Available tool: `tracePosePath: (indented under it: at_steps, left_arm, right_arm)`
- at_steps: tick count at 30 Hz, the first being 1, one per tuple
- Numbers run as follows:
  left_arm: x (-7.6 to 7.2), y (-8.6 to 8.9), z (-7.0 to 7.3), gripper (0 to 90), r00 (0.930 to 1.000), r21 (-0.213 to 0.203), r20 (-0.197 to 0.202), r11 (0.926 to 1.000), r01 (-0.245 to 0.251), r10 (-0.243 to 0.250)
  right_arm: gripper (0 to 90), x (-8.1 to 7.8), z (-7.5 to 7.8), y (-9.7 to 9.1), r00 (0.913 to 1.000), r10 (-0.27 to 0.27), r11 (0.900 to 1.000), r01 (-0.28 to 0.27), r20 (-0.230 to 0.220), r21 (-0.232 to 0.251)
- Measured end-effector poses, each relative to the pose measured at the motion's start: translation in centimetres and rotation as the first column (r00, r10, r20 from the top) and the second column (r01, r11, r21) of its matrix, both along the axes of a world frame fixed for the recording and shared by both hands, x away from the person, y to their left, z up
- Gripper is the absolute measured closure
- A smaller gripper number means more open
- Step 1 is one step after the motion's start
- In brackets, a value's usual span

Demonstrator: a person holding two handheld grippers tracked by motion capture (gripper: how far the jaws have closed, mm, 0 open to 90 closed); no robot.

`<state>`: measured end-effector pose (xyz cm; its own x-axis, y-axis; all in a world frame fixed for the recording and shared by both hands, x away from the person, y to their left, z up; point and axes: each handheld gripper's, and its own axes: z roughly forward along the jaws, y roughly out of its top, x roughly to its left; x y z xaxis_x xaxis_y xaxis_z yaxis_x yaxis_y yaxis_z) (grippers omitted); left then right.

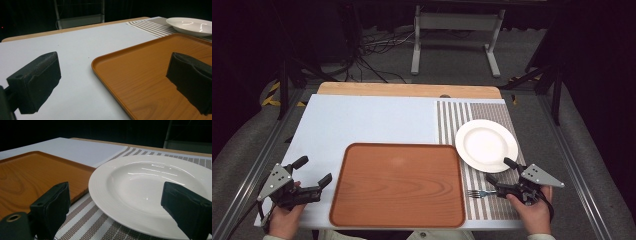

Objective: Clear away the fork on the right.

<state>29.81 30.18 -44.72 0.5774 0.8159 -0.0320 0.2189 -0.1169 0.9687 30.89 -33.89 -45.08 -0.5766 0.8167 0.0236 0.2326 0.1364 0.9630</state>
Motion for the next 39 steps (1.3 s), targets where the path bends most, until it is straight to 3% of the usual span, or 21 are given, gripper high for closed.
tracePosePath:
  at_steps: [18, 23, 25, 29, 32, 34, 39]
  left_arm:
    - [-0.1, 0.1, 0.1, 0.2, 1.0, -0.004, 0.002, 1.0, -0.005, 0.005]
    - [-0.1, 0.0, 0.0, 0.2, 1.0, -0.001, 0.0, 1.0, -0.007, 0.007]
    - [0.0, 0.0, 0.0, 0.2, 1.0, 0.001, 0.001, 1.0, -0.008, 0.008]
    - [-0.1, 0.0, 0.1, 0.2, 0.9999, 0.001, 0.002, 0.9999, -0.012, 0.012]
    - [-0.1, 0.1, 0.0, 0.2, 0.9999, -0.011, 0.007, 0.9998, -0.014, 0.014]
    - [-0.1, 0.1, 0.0, 0.2, 0.9999, -0.011, 0.007, 0.9998, -0.015, 0.015]
    - [-0.1, 0.1, 0.0, 0.2, 0.9999, -0.01, 0.006, 0.9998, -0.015, 0.015]
  right_arm:
    - [9.6, -0.3, 0.6, 0.0, 0.9999, 0.009, 1.0, -0.009, 0.015, -0.005]
    - [9.2, -0.3, 1.9, -0.1, 0.9992, 0.016, 0.9998, -0.016, 0.037, -0.009]
    - [8.1, -0.3, 3.2, 0.1, 0.9989, 0.039, 0.9988, -0.038, 0.027, -0.029]
    - [8.4, -0.1, 4.0, 0.3, 0.9975, 0.07, 0.9949, -0.07, 0.004, -0.073]
    - [9.8, 0.1, 4.9, 0.6, 0.9927, 0.111, 0.9843, -0.116, -0.046, -0.133]
    - [9.8, 0.3, 5.5, 0.7, 0.9891, 0.128, 0.9715, -0.14, -0.073, -0.191]
    - [9.7, 0.5, 6.5, 0.8, 0.9821, 0.147, 0.9448, -0.175, -0.117, -0.277]
